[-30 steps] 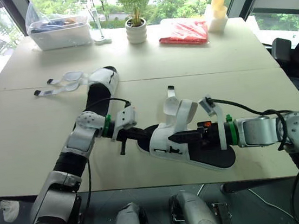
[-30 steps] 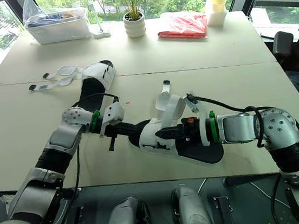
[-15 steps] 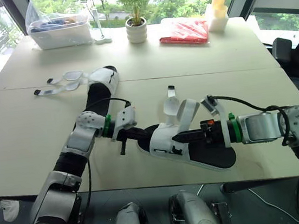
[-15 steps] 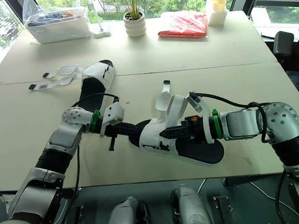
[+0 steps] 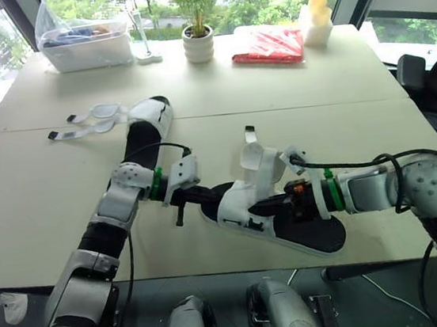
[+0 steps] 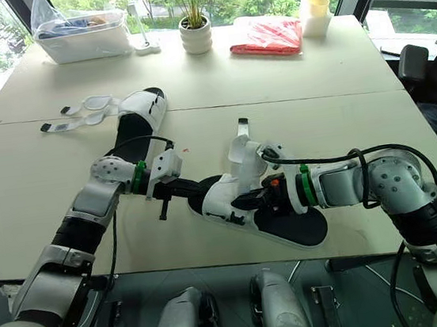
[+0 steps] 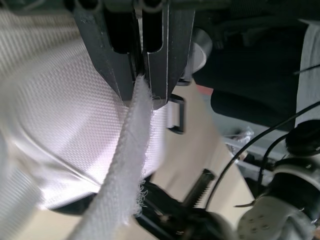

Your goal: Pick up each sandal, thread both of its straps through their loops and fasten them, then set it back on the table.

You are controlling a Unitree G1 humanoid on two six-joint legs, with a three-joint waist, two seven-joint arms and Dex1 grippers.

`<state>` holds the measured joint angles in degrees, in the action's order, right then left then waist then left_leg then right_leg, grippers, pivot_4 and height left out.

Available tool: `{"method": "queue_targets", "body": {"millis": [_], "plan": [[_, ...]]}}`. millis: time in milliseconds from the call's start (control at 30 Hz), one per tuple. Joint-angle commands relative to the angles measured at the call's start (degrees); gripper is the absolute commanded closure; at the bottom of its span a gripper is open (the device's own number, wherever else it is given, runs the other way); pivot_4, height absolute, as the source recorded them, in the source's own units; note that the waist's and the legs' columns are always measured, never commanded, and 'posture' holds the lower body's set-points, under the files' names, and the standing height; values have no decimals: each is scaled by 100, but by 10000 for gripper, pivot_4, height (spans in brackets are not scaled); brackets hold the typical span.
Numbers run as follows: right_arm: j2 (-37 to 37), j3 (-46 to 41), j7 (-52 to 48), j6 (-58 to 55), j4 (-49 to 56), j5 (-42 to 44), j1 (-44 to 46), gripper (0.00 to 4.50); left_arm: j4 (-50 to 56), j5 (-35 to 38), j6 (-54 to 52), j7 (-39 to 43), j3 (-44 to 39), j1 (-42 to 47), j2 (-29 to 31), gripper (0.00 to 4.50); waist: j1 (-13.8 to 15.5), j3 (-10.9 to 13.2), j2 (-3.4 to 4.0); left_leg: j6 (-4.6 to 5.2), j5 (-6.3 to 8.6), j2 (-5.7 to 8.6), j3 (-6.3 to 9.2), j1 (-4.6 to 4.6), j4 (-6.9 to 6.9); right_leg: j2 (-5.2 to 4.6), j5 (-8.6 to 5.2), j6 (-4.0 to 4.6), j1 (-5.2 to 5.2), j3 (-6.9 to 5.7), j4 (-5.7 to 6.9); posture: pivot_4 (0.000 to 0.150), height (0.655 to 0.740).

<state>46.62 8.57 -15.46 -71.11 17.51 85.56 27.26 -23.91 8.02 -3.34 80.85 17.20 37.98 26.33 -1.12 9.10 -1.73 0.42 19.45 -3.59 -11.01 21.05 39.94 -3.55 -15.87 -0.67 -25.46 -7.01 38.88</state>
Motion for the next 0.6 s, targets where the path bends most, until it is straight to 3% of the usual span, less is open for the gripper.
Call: {"method": "queue_targets", "body": {"millis": [33,233,467,600], "plan": [[-71,-168,-303,-108,239,94,26,44195,-50,-106,-23,-55,25,-78,59,45000,5,0,0,0,0,0,1,1,0,0,0,0,0,-2,0,1500,7278],[-111,-64,-308,-327,291,-111,9,44195,-88,-114,-12,-75,48,-36,0,45000,9,0,0,0,0,0,5,7,2,0,0,1,-1,-6,-2,1500,7278],[-51,158,-483,-235,642,-1202,-401,44195,-49,-119,-17,-75,56,-58,-18,45000,30,-3,1,0,0,0,11,14,2,-1,0,0,0,-13,-11,1500,7278],[-94,-168,-486,-235,882,-1009,-565,44195,-75,-125,17,-57,68,-64,-18,45000,35,-5,2,0,0,0,14,14,3,-1,1,0,2,-16,-13,1500,7278]]}}
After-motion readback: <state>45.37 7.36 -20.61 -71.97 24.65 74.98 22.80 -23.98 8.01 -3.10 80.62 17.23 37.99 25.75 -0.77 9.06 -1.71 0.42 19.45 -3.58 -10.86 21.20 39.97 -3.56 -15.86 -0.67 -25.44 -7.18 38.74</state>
